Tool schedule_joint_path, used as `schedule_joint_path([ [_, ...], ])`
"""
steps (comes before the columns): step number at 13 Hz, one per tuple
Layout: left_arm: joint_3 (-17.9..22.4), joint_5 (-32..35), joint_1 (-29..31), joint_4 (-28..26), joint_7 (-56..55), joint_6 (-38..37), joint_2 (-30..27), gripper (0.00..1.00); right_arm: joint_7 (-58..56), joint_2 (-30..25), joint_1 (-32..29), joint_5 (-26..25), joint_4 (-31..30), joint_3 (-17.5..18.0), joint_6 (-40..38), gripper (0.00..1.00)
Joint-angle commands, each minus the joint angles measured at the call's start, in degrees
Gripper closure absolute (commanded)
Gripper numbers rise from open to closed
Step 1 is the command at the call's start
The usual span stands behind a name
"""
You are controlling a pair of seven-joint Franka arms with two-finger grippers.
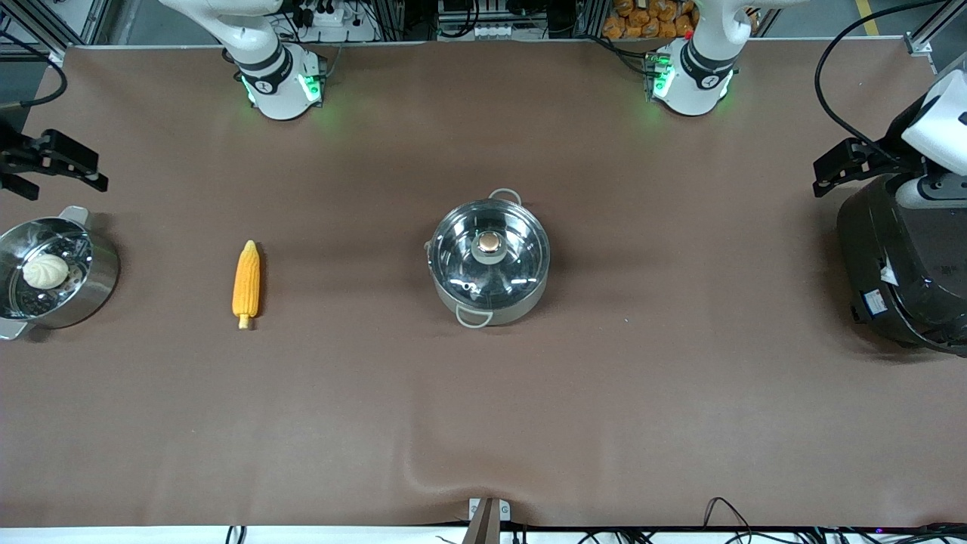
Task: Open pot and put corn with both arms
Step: 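Reach the right gripper to the corn while the left gripper reaches the lid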
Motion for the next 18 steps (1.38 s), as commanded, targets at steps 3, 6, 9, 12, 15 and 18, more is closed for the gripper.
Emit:
schedule_joint_path([
  [3, 0.0, -1.5, -0.2, 1.2, -2.3, -1.8, 0.1, 0.00, 0.7, 0.0, -1.2, 1.4, 0.0, 0.6, -0.6, 0.00],
  [6, 0.4, -1.0, -0.2, 1.2, -1.7, -1.7, 1.5, 0.00, 0.7, 0.1, -1.6, 1.4, -0.2, 0.6, -0.6, 0.00],
  [9, 1.2, -1.7, -6.2, 1.2, -6.7, -1.8, 2.5, 0.00, 0.7, 2.1, -1.6, 1.3, -2.2, 0.6, 0.4, 0.00],
  [12, -1.6, -1.9, -11.3, 6.8, -17.3, -0.9, 9.2, 0.00, 0.6, 7.8, -1.5, 1.3, -4.5, 0.5, 6.6, 0.00],
  [15, -2.7, -1.9, -20.2, 12.0, -37.4, 2.3, 16.6, 0.00, 0.6, 13.7, -1.3, 1.2, -6.2, 0.5, 8.4, 0.00],
  [18, -2.4, -1.8, -27.9, 12.2, -52.7, 10.2, 21.0, 0.00, 0.6, 14.6, -1.4, 0.5, -15.6, 0.5, 17.9, 0.00],
])
